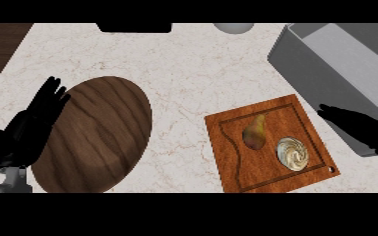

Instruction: Pick the cupcake from the cutting board and place it in the cardboard box

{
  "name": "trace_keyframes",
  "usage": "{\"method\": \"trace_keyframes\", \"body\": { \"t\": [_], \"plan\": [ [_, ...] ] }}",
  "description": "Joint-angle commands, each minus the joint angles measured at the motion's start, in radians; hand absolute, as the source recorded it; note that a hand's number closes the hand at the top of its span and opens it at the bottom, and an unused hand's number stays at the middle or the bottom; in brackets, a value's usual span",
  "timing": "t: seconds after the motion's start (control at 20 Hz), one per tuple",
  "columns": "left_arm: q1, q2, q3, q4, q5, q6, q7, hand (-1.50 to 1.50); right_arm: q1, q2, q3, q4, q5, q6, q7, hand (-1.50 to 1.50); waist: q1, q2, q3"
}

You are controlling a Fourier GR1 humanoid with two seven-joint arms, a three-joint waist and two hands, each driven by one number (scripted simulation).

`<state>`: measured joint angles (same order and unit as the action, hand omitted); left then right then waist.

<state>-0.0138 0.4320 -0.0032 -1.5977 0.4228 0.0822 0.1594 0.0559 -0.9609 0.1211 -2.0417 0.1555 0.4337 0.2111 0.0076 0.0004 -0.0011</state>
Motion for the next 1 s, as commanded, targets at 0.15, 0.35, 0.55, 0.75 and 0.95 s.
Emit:
{"method": "trace_keyframes", "body": {
  "t": [0.15, 0.35, 0.55, 0.75, 0.95],
  "plan": [
    [-0.039, -0.006, 0.043, 0.023, 0.010, -0.036, 0.047, 0.00, -0.108, 0.108, 0.098, -0.047, 0.023, 0.124, 0.261, -1.50, -0.004, 0.000, 0.000],
    [0.056, -0.001, 0.057, -0.138, -0.005, -0.027, 0.099, 0.00, -0.027, 0.159, 0.093, 0.001, 0.144, 0.122, 0.161, -1.50, -0.004, -0.002, 0.001],
    [0.034, -0.071, 0.048, -0.024, -0.063, -0.060, 0.020, 0.00, -0.064, 0.206, 0.049, 0.089, 0.200, 0.184, 0.078, -1.50, -0.006, -0.001, 0.001],
    [0.012, -0.055, 0.093, -0.039, -0.060, -0.080, 0.067, 0.00, -0.092, 0.262, 0.029, 0.133, 0.234, 0.212, 0.021, -1.50, -0.006, -0.001, 0.001],
    [0.023, -0.063, 0.124, -0.062, -0.062, -0.104, 0.092, 0.00, -0.046, 0.309, 0.020, 0.090, 0.305, 0.215, 0.001, -1.50, -0.008, -0.001, 0.001]
  ]
}}
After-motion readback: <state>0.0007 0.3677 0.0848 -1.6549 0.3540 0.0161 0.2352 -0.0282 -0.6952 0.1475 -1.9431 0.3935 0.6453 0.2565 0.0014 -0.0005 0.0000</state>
